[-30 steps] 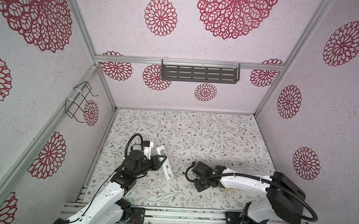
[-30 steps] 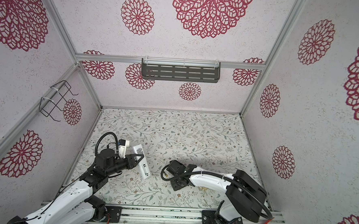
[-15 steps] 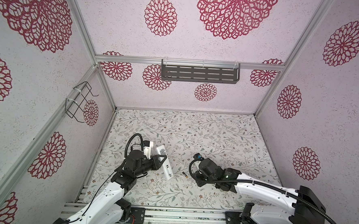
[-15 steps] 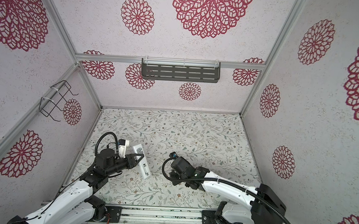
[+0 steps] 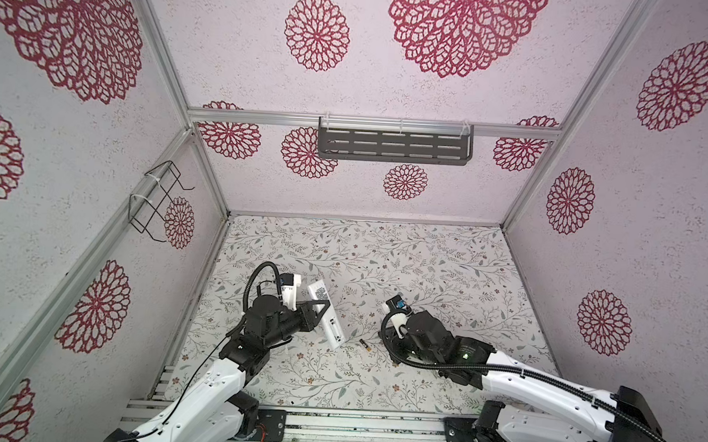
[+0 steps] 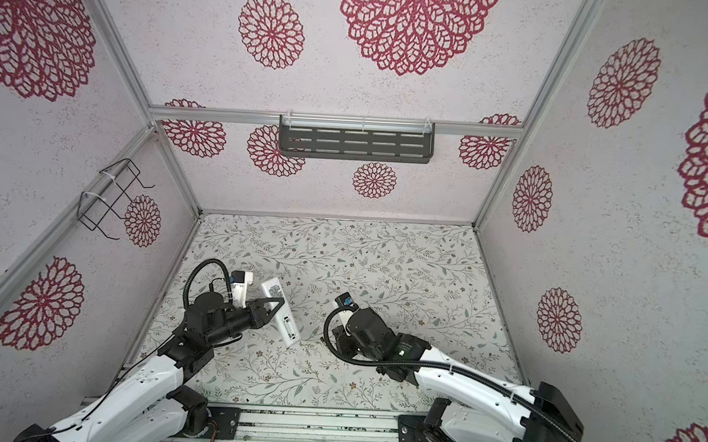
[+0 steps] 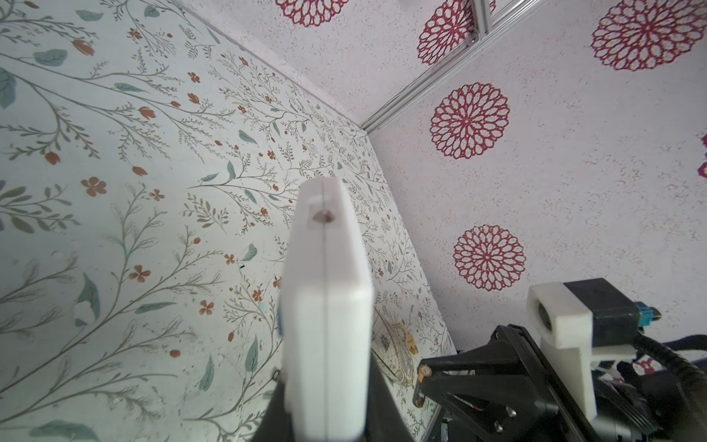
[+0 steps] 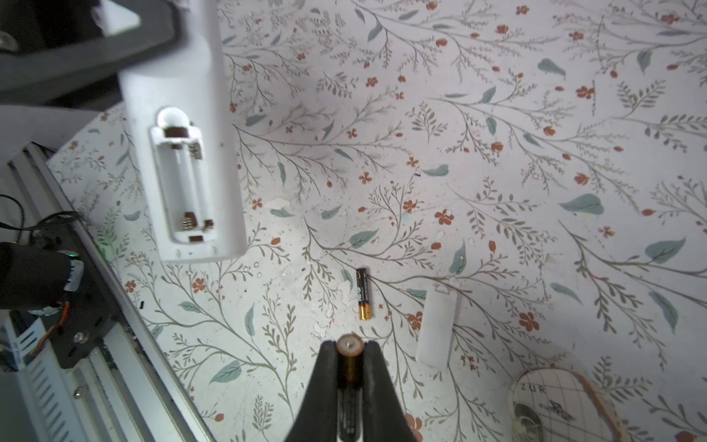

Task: Load the batteries into the remote control
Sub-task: 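Lift the battery with the right gripper toward the remote's open compartment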

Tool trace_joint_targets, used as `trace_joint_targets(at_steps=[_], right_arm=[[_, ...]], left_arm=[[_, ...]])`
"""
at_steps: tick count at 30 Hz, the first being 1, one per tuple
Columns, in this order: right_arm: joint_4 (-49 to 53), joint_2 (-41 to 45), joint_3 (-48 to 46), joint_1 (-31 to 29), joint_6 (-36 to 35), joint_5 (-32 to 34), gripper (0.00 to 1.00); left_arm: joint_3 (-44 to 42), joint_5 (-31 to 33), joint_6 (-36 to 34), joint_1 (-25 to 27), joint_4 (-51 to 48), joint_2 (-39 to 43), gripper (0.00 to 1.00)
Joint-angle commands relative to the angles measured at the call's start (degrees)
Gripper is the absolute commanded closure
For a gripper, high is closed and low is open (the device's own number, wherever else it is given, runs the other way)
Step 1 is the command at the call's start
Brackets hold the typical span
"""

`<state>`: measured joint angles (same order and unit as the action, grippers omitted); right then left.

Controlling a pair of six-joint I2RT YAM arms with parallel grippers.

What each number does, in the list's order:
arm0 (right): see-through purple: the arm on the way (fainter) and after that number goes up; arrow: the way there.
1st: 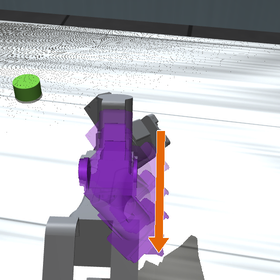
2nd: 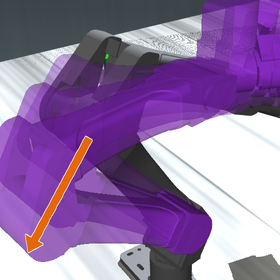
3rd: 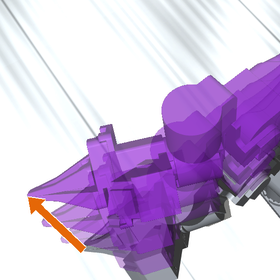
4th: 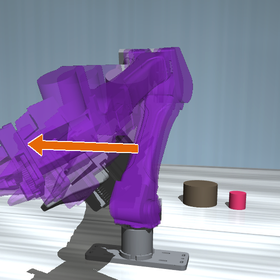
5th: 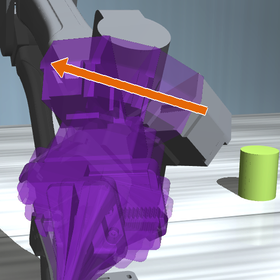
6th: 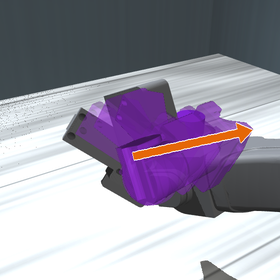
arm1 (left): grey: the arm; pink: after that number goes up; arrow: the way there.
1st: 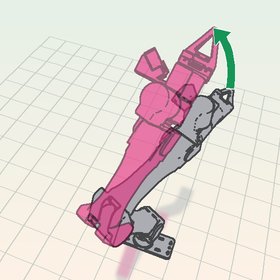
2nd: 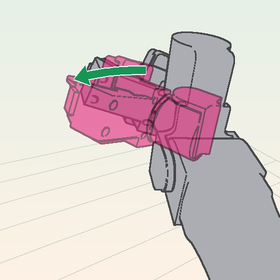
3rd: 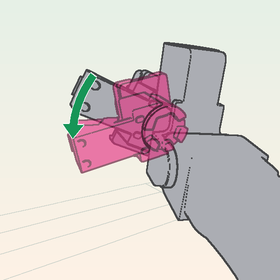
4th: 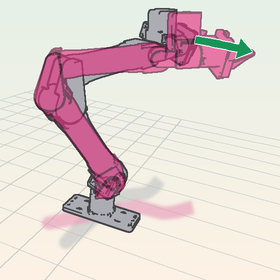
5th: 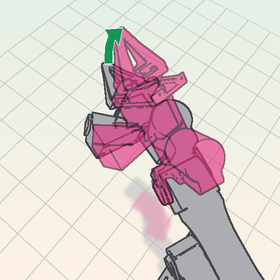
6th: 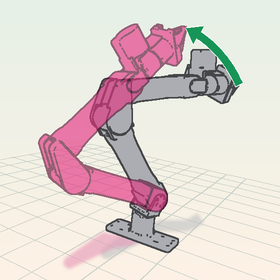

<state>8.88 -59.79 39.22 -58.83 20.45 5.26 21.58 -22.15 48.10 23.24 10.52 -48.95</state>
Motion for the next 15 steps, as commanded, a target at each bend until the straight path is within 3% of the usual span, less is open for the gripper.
trace_joint_targets(at_steps=[1,15], right_arm=[[-5.8,2.9,-1.6,-0.3,-1.5,-1.5,0.97],[-16.8,2.5,-1.8,-0.5,-3.4,-7.8,0.99]], left_arm=[[-0.1,-0.3,1.8,-0.4,5.3,-0.1,1.00],[-0.6,-0.8,4.1,-0.4,12.9,-3.6,1.00]])
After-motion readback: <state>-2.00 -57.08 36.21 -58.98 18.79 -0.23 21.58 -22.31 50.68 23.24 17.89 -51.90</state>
